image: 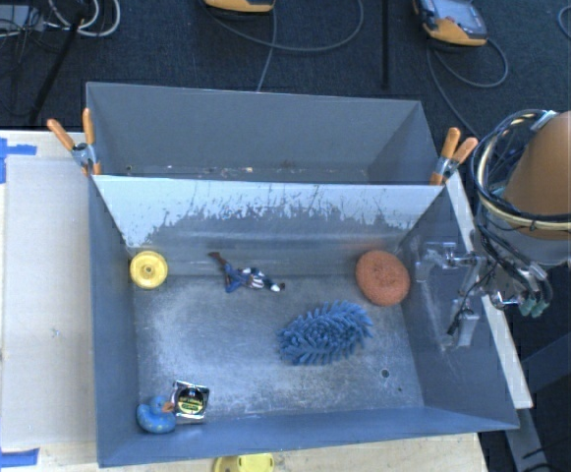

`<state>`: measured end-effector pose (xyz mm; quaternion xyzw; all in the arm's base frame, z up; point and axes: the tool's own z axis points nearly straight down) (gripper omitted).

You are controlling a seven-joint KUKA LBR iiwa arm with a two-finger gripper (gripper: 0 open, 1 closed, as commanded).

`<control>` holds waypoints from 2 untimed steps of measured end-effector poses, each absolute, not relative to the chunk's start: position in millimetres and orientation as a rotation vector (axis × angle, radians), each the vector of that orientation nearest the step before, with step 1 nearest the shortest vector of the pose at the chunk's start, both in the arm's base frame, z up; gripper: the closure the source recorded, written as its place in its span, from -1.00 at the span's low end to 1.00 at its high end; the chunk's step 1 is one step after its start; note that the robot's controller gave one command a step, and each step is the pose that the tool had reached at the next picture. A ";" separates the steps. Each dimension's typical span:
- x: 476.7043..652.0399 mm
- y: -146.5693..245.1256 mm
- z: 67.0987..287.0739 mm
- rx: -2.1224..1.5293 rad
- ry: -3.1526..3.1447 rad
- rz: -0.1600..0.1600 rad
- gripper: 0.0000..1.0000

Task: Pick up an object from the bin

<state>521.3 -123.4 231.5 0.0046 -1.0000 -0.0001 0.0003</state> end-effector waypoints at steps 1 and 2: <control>521.3 -123.4 231.5 0.015 -3.141 0.000 -1.00; 548.9 -67.1 185.1 0.009 -3.145 0.001 -1.00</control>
Offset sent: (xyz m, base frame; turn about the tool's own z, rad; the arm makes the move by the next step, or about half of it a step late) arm 0.0332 0.0738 -0.0604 -0.0053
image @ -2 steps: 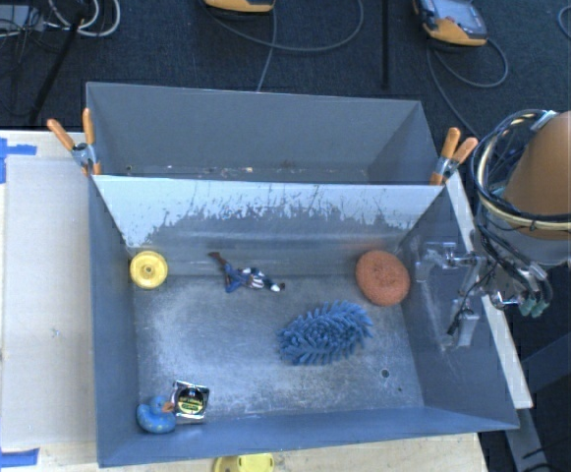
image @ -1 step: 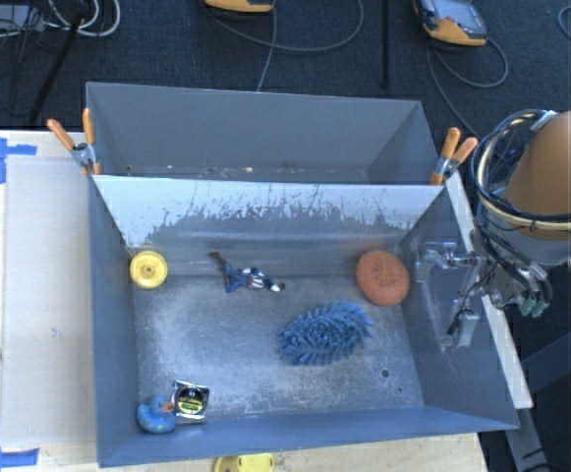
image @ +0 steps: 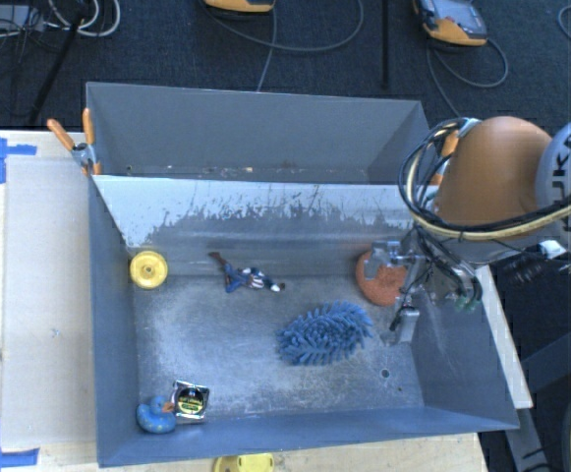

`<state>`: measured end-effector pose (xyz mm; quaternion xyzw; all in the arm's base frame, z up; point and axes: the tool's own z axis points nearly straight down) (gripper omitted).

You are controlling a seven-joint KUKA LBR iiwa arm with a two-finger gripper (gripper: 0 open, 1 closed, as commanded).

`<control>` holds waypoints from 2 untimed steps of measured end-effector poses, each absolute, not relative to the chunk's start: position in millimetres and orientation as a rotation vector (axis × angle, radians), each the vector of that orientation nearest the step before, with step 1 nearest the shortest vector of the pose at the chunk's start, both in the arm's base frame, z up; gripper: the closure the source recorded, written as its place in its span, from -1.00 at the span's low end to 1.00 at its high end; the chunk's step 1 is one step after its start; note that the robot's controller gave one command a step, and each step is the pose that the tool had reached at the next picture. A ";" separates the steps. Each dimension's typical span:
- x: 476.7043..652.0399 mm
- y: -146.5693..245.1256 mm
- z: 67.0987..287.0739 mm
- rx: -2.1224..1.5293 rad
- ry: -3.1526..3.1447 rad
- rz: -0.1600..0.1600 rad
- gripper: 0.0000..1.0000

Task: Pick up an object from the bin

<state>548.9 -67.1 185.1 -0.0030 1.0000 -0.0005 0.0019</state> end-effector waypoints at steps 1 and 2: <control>513.7 -55.4 170.6 0.054 3.145 0.007 -1.00; 536.3 -39.4 140.0 0.069 3.137 -0.003 -1.00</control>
Offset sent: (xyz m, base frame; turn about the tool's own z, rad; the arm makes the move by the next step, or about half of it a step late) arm 0.0139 0.0540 -0.0698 0.0328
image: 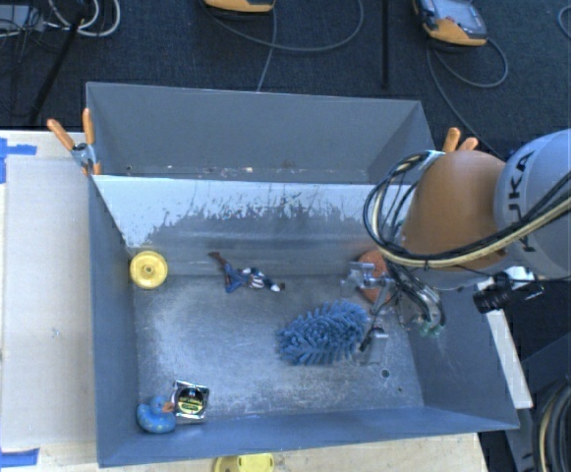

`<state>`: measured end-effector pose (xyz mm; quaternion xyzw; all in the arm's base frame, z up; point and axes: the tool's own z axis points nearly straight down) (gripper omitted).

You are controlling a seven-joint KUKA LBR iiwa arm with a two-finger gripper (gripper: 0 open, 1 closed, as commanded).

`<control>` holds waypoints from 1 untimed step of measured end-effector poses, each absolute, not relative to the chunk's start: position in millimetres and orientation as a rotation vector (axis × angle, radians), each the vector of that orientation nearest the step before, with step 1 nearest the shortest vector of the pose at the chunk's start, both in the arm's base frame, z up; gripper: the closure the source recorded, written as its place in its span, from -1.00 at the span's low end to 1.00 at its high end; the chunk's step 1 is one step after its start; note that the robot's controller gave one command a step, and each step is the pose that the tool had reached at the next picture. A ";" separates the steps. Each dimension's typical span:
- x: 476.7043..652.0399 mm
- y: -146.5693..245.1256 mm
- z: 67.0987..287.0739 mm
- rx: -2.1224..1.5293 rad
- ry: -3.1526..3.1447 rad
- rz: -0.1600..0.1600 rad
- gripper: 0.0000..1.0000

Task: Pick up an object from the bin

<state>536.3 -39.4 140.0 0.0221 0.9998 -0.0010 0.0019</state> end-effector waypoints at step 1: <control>531.6 -5.7 78.2 -0.110 3.136 0.000 -1.00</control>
Offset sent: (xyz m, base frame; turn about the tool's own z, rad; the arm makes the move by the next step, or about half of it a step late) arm -0.0201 0.0326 -0.0700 -0.0318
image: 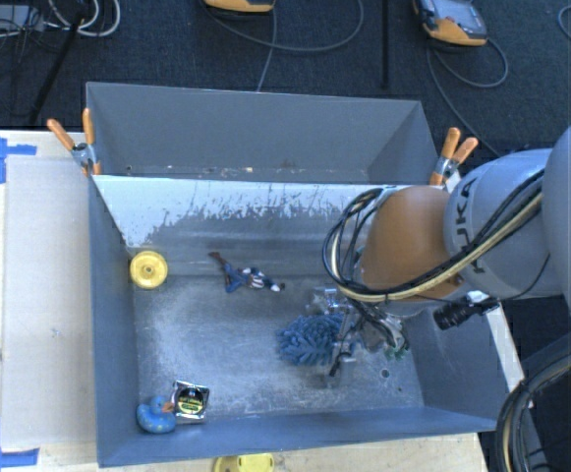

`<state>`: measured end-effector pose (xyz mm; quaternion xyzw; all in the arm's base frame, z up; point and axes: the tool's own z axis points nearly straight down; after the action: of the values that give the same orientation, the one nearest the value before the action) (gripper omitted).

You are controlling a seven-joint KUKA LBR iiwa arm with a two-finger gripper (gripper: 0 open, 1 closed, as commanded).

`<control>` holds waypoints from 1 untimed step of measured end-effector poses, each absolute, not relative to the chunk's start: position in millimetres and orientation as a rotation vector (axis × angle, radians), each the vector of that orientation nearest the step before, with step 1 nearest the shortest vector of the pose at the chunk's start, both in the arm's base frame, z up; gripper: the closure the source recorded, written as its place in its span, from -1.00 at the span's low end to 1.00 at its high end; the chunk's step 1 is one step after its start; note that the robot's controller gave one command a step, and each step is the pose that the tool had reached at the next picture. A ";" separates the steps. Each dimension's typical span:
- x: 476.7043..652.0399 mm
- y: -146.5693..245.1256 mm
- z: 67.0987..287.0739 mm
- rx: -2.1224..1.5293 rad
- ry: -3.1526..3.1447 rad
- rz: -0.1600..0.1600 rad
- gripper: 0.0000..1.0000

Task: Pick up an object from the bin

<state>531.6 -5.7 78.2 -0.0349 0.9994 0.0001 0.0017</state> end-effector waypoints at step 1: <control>516.1 -6.1 69.3 0.014 3.142 0.001 1.00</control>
Offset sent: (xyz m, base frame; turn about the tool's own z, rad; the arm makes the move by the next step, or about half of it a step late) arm 0.0000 0.0000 0.0000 0.0000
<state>516.1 -6.1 69.3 0.0045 1.0000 0.0002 -0.0003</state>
